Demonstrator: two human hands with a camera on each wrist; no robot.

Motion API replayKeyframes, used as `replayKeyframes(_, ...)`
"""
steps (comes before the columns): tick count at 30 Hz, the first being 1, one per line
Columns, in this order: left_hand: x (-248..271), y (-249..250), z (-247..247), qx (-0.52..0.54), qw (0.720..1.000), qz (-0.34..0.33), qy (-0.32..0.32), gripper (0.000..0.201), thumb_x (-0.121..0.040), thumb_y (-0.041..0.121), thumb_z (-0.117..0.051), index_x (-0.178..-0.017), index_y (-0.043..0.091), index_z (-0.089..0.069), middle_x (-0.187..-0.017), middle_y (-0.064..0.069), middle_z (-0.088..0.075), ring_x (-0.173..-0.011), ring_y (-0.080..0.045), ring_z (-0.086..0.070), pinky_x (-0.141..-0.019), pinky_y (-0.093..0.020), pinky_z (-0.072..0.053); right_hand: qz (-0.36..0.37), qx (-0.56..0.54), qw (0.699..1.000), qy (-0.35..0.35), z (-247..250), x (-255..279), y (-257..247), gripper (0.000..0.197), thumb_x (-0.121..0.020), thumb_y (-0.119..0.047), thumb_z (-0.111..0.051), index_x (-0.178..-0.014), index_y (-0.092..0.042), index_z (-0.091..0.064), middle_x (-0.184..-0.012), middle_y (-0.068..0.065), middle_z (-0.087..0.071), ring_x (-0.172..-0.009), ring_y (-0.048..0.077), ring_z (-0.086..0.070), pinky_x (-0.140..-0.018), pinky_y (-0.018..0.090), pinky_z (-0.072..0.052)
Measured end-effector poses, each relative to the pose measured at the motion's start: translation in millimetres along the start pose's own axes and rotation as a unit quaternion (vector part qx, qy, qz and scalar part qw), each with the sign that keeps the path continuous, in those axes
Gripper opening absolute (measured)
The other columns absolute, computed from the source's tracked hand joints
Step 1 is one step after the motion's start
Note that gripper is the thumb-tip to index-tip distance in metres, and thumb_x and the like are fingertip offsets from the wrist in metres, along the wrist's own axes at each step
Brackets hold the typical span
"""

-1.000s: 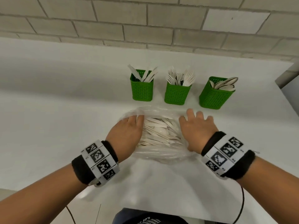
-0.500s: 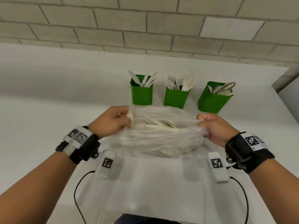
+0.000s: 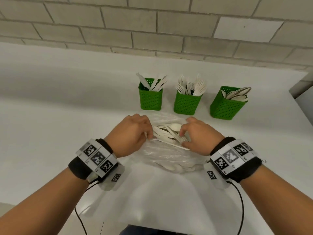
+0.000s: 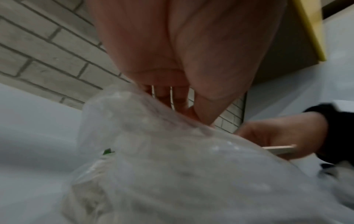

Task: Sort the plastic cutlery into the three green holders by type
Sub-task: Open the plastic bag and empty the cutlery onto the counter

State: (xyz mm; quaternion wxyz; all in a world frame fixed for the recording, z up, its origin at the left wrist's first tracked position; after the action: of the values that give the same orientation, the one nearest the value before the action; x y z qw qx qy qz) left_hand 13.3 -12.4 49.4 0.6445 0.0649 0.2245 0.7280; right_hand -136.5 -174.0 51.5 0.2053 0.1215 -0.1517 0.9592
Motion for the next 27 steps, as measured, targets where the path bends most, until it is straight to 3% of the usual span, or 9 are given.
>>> replayKeyframes(3,12.6,13.1,-4.9,-0.011,1.0,-0.02,0.018,0.011,-0.087,0.021,-0.056,-0.095,0.019,-0.062,-0.098,0.003,-0.059,-0.084,-0.018,-0.056,-0.075,-0.04,-0.049,-0.02,0.002,0.999,0.026,1.2,-3.8,-0.4,0.031,-0.081,-0.024,-0.072,-0.108,-0.013,-0.062,-0.114,0.003,-0.05,-0.103,0.023,-0.055,-0.087,0.032,-0.045)
replayKeyframes(6,26.4,18.0,-24.1,-0.043,0.997,-0.045,-0.045,0.038,-0.088,0.051,-0.054,-0.109,0.02,-0.061,-0.104,0.004,-0.063,-0.09,-0.017,-0.059,-0.076,-0.032,-0.046,-0.038,0.0,0.999,0.036,5.1,-7.1,3.7,0.042,-0.077,-0.023,-0.076,-0.112,-0.01,-0.057,-0.119,0.007,-0.052,-0.106,0.024,-0.054,-0.091,0.035,-0.045)
replayKeyframes(9,36.9,11.9,-28.7,-0.071,0.995,-0.062,-0.04,0.013,-0.083,0.033,-0.052,-0.088,0.022,-0.058,-0.08,0.003,-0.064,-0.07,-0.023,-0.063,-0.061,-0.029,-0.048,-0.085,-0.043,0.995,0.03,13.6,-5.4,19.7,0.057,-0.077,-0.014,-0.076,-0.128,-0.012,-0.052,-0.13,0.008,-0.053,-0.116,0.024,-0.053,-0.093,0.029,-0.043)
replayKeyframes(13,33.7,-2.6,-7.4,-0.042,0.996,0.017,0.071,0.018,-0.072,0.016,-0.044,-0.073,0.03,-0.033,-0.06,0.002,-0.05,-0.056,-0.022,-0.047,-0.049,-0.03,-0.046,-0.135,-0.133,0.979,-0.072,21.7,10.5,37.3,0.04,-0.077,-0.024,-0.078,-0.112,-0.019,-0.058,-0.101,0.004,-0.058,-0.073,0.019,-0.061,-0.06,0.024,-0.047)
replayKeyframes(17,28.1,-4.7,8.8,0.067,0.994,0.068,-0.057,0.029,-0.068,0.062,-0.064,-0.075,0.036,-0.053,-0.096,0.016,-0.052,-0.093,-0.008,-0.046,-0.092,-0.032,-0.039,-0.021,-0.145,0.989,0.005,35.8,5.3,26.6,0.021,-0.086,-0.027,-0.069,-0.105,-0.036,-0.063,-0.117,-0.002,-0.048,-0.11,0.014,-0.048,-0.092,0.024,-0.034)
replayKeyframes(20,22.0,-7.5,19.2,0.023,0.98,0.191,0.055,0.045,-0.069,0.082,-0.049,-0.086,0.045,-0.069,-0.123,0.012,-0.042,-0.116,-0.013,-0.035,-0.097,-0.034,-0.025,0.03,-0.117,0.993,0.002,19.4,-13.3,9.0,0.043,-0.093,-0.012,-0.056,-0.131,-0.033,-0.054,-0.134,0.002,-0.044,-0.127,0.016,-0.041,-0.104,0.021,-0.025)
replayKeyframes(22,14.0,-8.6,9.5,-0.106,0.956,0.272,0.003,0.042,-0.078,0.068,-0.058,-0.113,0.046,-0.065,-0.143,-0.002,-0.031,-0.128,-0.028,-0.03,-0.101,-0.043,-0.029,0.015,-0.089,0.996,-0.004,2.2,-26.3,0.3,0.057,-0.093,-0.003,-0.048,-0.144,-0.027,-0.041,-0.135,0.008,-0.042,-0.127,0.023,-0.043,-0.105,0.027,-0.032)
replayKeyframes(24,10.8,-15.2,-14.9,-0.059,0.94,0.318,-0.107,0.061,-0.084,0.035,-0.068,-0.141,0.034,-0.045,-0.148,-0.012,-0.027,-0.131,-0.036,-0.037,-0.104,-0.043,-0.036,-0.018,-0.08,0.997,0.007,-8.5,-36.1,-3.2,0.059,-0.094,-0.001,-0.043,-0.148,-0.02,-0.032,-0.132,0.013,-0.043,-0.12,0.028,-0.049,-0.101,0.032,-0.039)
replayKeyframes(27,1.3,-18.9,-19.5,0.088,0.949,0.302,-0.003,0.059,-0.087,0.001,-0.053,-0.143,0.014,-0.042,-0.132,-0.011,-0.05,-0.116,-0.027,-0.055,-0.095,-0.026,-0.043,-0.01,-0.182,0.981,0.061,-8.4,-39.9,-6.9,0.042,-0.1,-0.008,-0.038,-0.142,-0.01,-0.041,-0.133,0.01,-0.048,-0.122,0.024,-0.049,-0.1,0.02,-0.036)
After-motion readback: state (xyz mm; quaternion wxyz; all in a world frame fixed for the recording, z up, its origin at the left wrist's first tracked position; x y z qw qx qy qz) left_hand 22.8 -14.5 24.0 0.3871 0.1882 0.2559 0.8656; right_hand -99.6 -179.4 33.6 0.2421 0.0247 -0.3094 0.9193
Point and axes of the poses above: each hand's wrist, its own x-axis away from the middle knuckle, its own z-axis out of the back of the hand, y = z × x, the point moved 3 cm from there along -x, towards the middle knuckle
